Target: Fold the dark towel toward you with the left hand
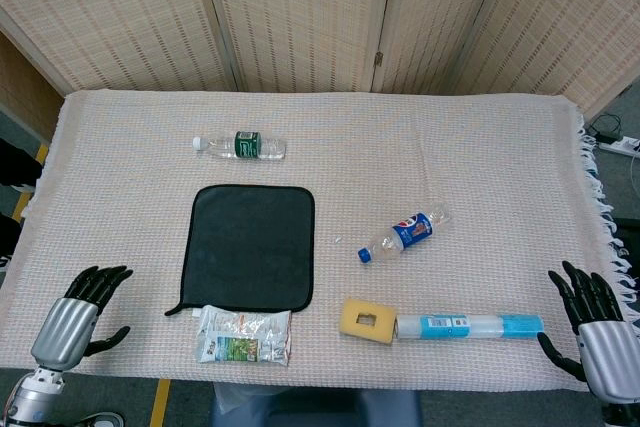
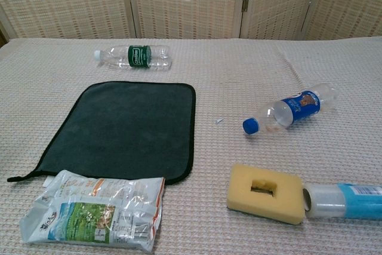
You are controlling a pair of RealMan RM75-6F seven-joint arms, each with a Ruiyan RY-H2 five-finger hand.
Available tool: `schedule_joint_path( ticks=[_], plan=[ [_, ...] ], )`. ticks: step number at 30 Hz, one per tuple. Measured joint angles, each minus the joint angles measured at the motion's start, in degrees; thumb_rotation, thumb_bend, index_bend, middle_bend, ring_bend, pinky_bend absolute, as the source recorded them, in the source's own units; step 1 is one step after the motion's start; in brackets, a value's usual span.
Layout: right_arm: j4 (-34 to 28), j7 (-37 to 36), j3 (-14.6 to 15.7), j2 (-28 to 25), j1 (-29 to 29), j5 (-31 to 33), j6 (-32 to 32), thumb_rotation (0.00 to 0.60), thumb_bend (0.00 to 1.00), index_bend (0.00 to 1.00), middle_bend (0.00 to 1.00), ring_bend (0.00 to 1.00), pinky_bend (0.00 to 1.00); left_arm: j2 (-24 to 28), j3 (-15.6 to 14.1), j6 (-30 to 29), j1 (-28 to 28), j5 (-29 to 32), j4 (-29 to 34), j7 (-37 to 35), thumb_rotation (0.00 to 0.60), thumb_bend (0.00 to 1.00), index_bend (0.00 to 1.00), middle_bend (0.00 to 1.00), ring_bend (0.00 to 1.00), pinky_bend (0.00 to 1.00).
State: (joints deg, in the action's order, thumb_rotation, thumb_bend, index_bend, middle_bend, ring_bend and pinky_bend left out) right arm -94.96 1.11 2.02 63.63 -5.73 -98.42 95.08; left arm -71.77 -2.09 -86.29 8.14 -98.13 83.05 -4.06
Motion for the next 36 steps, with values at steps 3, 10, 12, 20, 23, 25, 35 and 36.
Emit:
schedule_joint_path(
  ticks=[3,10,12,20,23,25,35,36],
  plan=[
    [-0.03,-0.51,0.09,-0.15,0.47,0.36,-1.19,0.6,0.35,0.0,0.0,0.0,0.0,0.98,1.55,2.22,2.27,1.09,2.02,-1.77,0.6,0.25,0.14,0.72,0.82,0.89],
    [-0.1,-0.47,-0.38,0.15,1.63,2.03,-3.35,0.6,0.35,0.0,0.0,0.0,0.0,2.39,7.45,15.91,10.11,12.37,6.84,-4.95,0.6,0.27,0.26,1.0,1.0,1.0],
    [-0.11,-0.65,-0.68,0.13,2.03,3.08,-4.24,0.6,0.35,0.0,0.0,0.0,0.0,1.84,9.3,20.09,12.6,16.58,6.98,-4.69,0.6,0.32,0.29,1.0,1.0,1.0],
    [0.27,-2.25,-1.72,-0.2,3.37,6.64,-7.19,0.6,0.35,0.0,0.0,0.0,0.0,-4.97,16.78,35.9,25.26,32.66,1.07,-2.18,0.6,0.46,0.4,1.0,1.0,1.0],
    [0.64,-2.81,-2.0,-0.25,3.75,7.82,-8.11,0.6,0.35,0.0,0.0,0.0,0.0,-8.33,18.64,39.19,28.99,36.57,-3.9,-1.17,0.6,0.48,0.42,1.0,1.0,1.0],
    [0.84,-3.13,-2.19,-0.28,3.94,8.76,-8.73,0.6,0.35,0.0,0.0,0.0,0.0,-10.43,19.76,41.56,31.42,38.84,-7.43,-0.85,0.6,0.48,0.42,1.0,1.0,1.0],
    [1.74,-6.92,-3.05,-1.35,3.82,12.67,-9.9,0.6,0.35,0.0,0.0,0.0,0.0,-19.83,22.74,50.34,40.06,43.02,-24.42,-3.1,0.6,0.48,0.35,1.0,1.0,1.0],
    [1.85,-7.35,-3.18,-1.5,3.65,12.77,-9.44,0.6,0.35,0.0,0.0,0.0,0.0,-20.78,22.92,51.12,40.76,43.03,-26.17,-3.69,0.6,0.48,0.35,1.0,1.0,1.0]
  ],
)
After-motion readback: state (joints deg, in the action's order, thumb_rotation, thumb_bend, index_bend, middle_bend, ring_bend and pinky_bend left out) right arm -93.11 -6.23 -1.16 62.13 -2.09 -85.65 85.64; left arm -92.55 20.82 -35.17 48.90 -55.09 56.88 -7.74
